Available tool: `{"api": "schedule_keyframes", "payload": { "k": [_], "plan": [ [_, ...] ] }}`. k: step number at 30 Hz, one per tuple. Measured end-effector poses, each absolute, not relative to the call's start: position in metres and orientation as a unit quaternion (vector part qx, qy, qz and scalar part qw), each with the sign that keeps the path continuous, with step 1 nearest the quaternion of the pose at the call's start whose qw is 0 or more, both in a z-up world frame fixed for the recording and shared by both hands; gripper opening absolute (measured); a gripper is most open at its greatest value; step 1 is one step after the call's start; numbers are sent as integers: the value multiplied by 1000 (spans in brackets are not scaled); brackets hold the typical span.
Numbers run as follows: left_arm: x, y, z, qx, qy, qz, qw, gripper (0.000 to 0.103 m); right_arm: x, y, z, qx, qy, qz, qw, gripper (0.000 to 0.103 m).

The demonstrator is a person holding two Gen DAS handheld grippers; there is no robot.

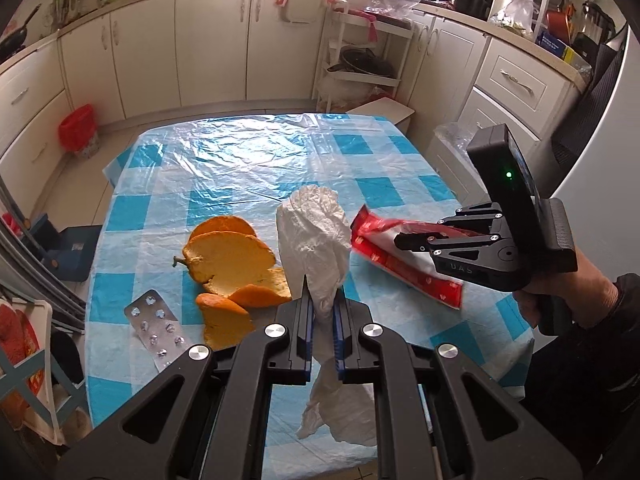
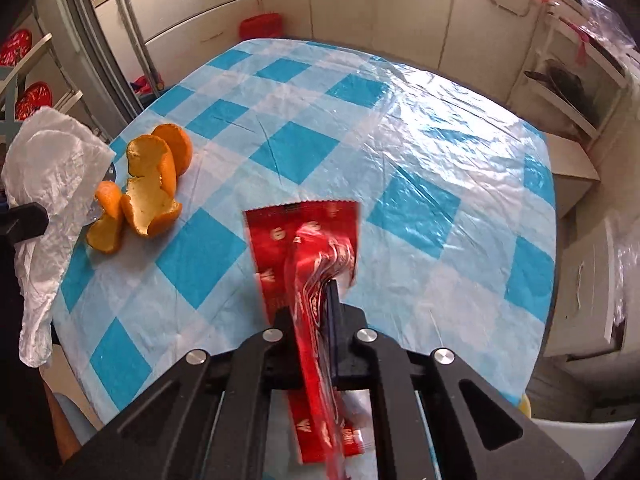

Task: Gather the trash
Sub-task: 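Grasp the red wrapper with the right tool while the left holds the bag, then carry the red wrapper toward the yellow bucket with the right tool while the left holds the bag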

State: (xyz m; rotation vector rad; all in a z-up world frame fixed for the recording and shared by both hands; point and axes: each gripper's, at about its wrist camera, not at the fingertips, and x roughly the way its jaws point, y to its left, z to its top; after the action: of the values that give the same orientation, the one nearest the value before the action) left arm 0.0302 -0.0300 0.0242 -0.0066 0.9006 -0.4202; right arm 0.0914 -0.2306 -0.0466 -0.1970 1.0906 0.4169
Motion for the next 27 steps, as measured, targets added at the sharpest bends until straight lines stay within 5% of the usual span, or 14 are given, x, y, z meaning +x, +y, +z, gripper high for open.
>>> {"api": "schedule_keyframes", "payload": {
  "k": [24, 26, 27],
  "plan": [
    [52, -77, -11, -46, 470, -222, 853, 8, 41, -290, -51, -15, 515, 142, 845, 8],
    [54, -79, -11, -42, 469, -216, 855, 8, 41, -293, -53, -9, 521, 137, 843, 36],
    [55, -79, -12, -42, 470, -215, 855, 8, 41, -293, -53, -6, 518, 133, 845, 66]
  ]
}}
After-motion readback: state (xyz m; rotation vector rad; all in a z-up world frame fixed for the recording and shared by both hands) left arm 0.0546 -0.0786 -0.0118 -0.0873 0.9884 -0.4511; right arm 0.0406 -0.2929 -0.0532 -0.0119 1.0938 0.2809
